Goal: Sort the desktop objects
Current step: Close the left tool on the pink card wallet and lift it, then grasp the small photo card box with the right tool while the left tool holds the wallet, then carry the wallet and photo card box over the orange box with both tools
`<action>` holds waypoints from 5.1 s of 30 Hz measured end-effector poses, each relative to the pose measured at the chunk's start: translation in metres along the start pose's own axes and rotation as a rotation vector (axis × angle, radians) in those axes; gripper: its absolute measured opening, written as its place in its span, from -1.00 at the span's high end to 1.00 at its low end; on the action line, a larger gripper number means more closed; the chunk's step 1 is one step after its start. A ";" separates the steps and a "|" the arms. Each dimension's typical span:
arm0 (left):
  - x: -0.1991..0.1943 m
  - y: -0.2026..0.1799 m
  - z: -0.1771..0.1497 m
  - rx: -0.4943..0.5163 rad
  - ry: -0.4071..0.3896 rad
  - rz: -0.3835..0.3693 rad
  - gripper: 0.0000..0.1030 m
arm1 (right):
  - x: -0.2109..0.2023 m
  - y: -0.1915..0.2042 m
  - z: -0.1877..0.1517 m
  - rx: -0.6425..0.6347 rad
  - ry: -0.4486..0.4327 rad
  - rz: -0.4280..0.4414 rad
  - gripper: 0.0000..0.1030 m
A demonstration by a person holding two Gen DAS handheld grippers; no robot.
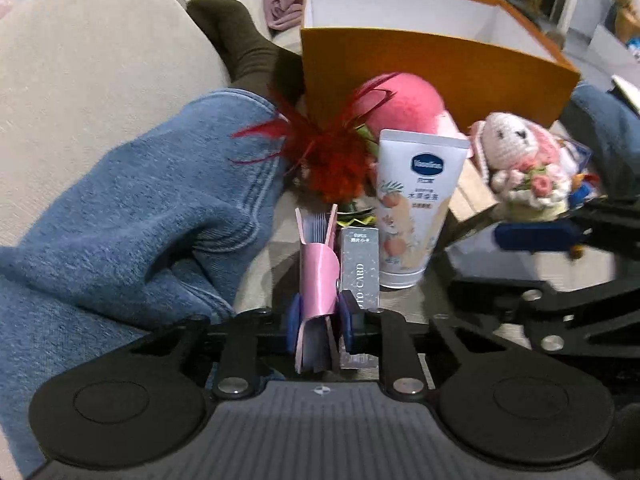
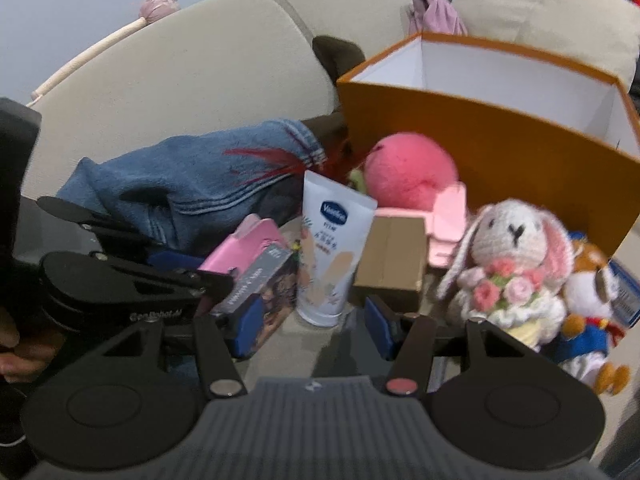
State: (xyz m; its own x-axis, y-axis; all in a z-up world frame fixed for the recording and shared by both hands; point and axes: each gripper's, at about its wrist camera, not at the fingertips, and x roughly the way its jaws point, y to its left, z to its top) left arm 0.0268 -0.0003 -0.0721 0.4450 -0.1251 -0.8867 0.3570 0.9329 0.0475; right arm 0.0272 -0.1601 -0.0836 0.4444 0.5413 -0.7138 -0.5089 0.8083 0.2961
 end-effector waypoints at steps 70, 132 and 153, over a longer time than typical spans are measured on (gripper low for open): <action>0.010 -0.017 -0.024 0.116 -0.010 0.007 0.74 | 0.027 -0.028 -0.002 0.387 0.165 0.090 0.07; -0.034 -0.022 -0.005 0.147 -0.052 0.059 0.68 | -0.009 -0.016 0.021 0.192 0.097 0.178 0.53; -0.001 0.002 0.020 0.056 -0.147 0.061 0.58 | 0.023 -0.012 0.035 0.144 0.058 0.028 0.36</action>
State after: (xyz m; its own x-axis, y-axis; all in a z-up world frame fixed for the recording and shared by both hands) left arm 0.0432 -0.0056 -0.0614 0.5814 -0.1203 -0.8047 0.3689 0.9205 0.1289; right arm 0.0694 -0.1489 -0.0811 0.3859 0.5529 -0.7385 -0.4078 0.8203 0.4011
